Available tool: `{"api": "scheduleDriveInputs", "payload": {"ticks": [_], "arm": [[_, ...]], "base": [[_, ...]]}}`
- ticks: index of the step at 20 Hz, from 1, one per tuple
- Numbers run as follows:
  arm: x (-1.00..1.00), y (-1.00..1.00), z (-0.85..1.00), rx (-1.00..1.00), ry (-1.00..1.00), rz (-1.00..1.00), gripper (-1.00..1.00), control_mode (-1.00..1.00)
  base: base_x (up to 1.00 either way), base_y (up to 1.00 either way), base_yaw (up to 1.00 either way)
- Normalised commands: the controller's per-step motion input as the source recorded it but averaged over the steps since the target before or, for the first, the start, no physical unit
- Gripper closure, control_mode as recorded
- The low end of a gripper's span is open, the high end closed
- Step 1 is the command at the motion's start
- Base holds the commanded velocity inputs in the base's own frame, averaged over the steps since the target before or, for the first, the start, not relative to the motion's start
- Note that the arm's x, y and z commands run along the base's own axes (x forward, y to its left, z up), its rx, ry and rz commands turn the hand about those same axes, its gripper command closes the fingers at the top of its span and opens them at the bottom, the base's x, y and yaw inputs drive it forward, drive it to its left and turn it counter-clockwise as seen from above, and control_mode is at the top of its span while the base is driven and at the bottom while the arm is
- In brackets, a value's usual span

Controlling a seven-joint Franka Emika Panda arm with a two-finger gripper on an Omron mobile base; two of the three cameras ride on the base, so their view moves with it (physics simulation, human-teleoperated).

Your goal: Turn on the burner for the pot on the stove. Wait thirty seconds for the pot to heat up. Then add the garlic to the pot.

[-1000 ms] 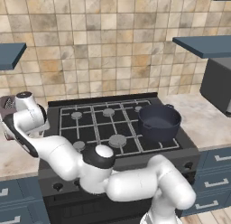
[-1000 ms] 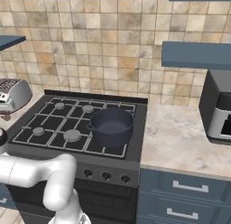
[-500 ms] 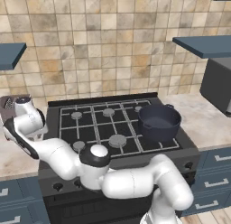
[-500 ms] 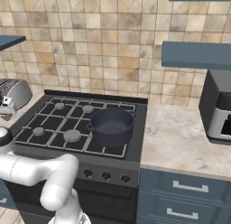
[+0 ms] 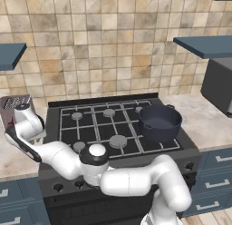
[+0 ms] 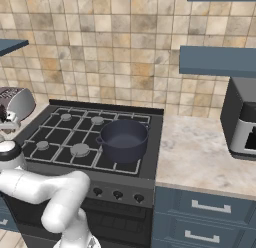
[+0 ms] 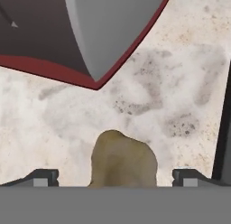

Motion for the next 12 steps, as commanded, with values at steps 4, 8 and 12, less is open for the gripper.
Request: {"api": "scheduleDriveInputs", "payload": {"ticks": [4, 8, 12], "arm": [[0.25, 0.00, -0.19, -0.01, -0.01, 0.00, -1.00, -1.00], [0.26, 0.06, -0.21, 0.00, 0.00, 0.00, -1.00, -1.00], [0.11, 0.09, -0.30, 0.00, 0.00, 0.00, 1.00, -1.00]], "base": [[0.00, 0.00, 0.00], [0.00, 0.00, 0.00], [0.00, 0.00, 0.00]]}}
